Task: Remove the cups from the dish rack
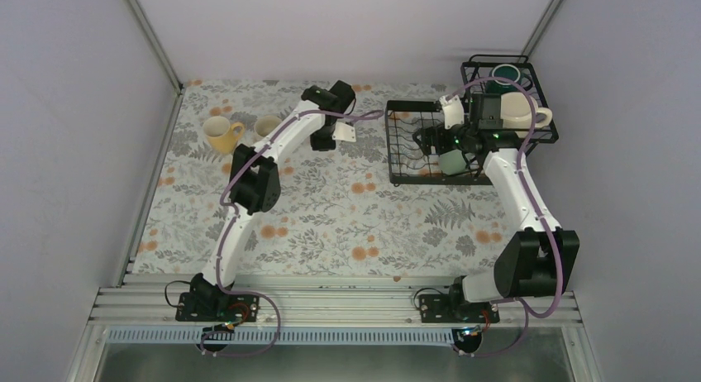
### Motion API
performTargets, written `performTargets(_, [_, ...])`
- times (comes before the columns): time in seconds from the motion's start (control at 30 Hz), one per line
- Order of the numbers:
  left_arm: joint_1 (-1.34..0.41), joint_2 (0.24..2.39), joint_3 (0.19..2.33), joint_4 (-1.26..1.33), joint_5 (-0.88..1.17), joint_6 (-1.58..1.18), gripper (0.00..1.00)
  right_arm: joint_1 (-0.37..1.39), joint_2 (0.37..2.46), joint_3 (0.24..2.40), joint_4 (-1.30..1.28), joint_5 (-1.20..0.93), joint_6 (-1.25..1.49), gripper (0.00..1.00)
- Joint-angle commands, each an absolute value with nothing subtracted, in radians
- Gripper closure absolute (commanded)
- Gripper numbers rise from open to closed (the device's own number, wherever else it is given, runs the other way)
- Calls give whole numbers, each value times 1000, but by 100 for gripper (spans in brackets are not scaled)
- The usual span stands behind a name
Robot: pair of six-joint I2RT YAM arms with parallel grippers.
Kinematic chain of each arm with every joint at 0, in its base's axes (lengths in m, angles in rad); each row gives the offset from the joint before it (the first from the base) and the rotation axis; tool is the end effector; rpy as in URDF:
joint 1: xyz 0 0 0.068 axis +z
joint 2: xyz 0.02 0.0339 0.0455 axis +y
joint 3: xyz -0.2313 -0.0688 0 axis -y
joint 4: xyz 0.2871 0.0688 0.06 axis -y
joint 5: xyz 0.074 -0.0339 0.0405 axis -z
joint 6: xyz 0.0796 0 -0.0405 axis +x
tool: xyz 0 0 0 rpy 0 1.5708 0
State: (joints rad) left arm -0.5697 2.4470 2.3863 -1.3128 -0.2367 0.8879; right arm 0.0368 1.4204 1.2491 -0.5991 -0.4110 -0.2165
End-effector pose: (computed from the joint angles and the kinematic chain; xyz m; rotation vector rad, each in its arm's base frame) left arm 0.4459 -0.2635 0.1556 1.9448 2.2307 0.3938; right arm 0.3825 0.0459 0.2500 -0.4883 2.2406 0.3875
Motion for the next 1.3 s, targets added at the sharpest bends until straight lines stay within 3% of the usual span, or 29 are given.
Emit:
performTargets(0.0, [-572, 2468, 2415, -1286, -280, 895, 77, 28, 1411, 1242, -580, -436, -232, 2])
performTargets(0.1, [-572, 2466, 2430, -1273, -300, 895, 65, 27, 1410, 1242, -582, -440, -232, 2])
performTargets(0.23, [-573, 2449, 2459, -1249, -347, 885, 58, 26, 1418, 1239, -579, -425, -230, 2])
performTargets(0.43, [-580, 2358, 2470, -1243, -362, 855, 31, 26, 1451, 1266, -610, -315, -222, 2])
performTargets(0.73, [-588, 2121, 2388, -1195, -301, 737, 22, 26, 1453, 1306, -734, -135, -240, 1])
performTargets(0.83, [-587, 1962, 2243, -1045, -234, 654, 13, 26, 1455, 1310, -761, -83, -242, 1])
performTargets(0.97, [-585, 1729, 1897, -706, -176, 575, 3, 26, 1472, 1342, -793, -16, -213, 2])
performTargets(1.1, [-583, 1595, 1649, -482, -193, 527, 1, 31, 1480, 1352, -784, 81, -188, 3])
performTargets(1.27, [-577, 1552, 1508, -417, -187, 501, 1, 68, 1505, 1326, -765, 155, -227, 2])
